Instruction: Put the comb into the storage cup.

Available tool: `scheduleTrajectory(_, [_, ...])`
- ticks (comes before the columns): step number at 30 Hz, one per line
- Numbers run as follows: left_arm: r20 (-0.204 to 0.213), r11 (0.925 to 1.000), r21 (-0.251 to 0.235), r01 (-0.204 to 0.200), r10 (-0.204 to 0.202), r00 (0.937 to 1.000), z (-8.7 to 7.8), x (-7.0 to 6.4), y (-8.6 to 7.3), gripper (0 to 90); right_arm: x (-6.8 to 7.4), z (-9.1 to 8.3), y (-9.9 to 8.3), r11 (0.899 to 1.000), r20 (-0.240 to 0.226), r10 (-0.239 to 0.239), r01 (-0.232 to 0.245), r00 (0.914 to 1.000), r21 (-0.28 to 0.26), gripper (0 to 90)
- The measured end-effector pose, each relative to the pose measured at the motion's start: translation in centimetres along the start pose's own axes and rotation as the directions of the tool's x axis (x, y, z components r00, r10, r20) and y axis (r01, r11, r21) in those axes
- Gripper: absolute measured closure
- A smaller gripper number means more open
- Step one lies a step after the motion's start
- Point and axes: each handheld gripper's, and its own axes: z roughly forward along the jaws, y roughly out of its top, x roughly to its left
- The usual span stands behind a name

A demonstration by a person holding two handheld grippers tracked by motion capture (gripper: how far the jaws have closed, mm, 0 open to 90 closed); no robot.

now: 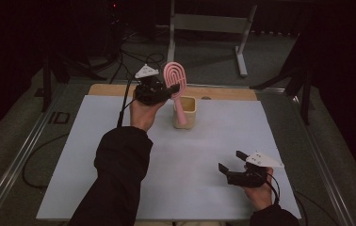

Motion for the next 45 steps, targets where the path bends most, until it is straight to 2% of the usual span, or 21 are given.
scheduleTrajectory(11, [-0.014, 1.0000, -0.001, 0.009, -0.009, 0.9999, 0.6, 0.3, 0.5, 64.7, 0.0, 0.0, 0.0, 1.000, 0.000, 0.000, 0.000, 1.0000, -0.002, 10.0])
scheduleTrajectory(31, [-0.050, 0.9999, -0.016, -0.003, 0.002, 0.9988, 1.5, 0.4, 1.7, 64.7, 0.0, -0.1, 0.1, 1.000, -0.001, 0.010, -0.010, 0.9999, -0.008, 10.1])
scheduleTrajectory(45, [-0.047, 0.9993, -0.029, 0.026, -0.027, 0.9985, 1.9, 0.9, 2.2, 64.8, -0.1, -0.1, 0.1, 1.000, -0.003, 0.017, -0.017, 0.9998, -0.016, 10.0])
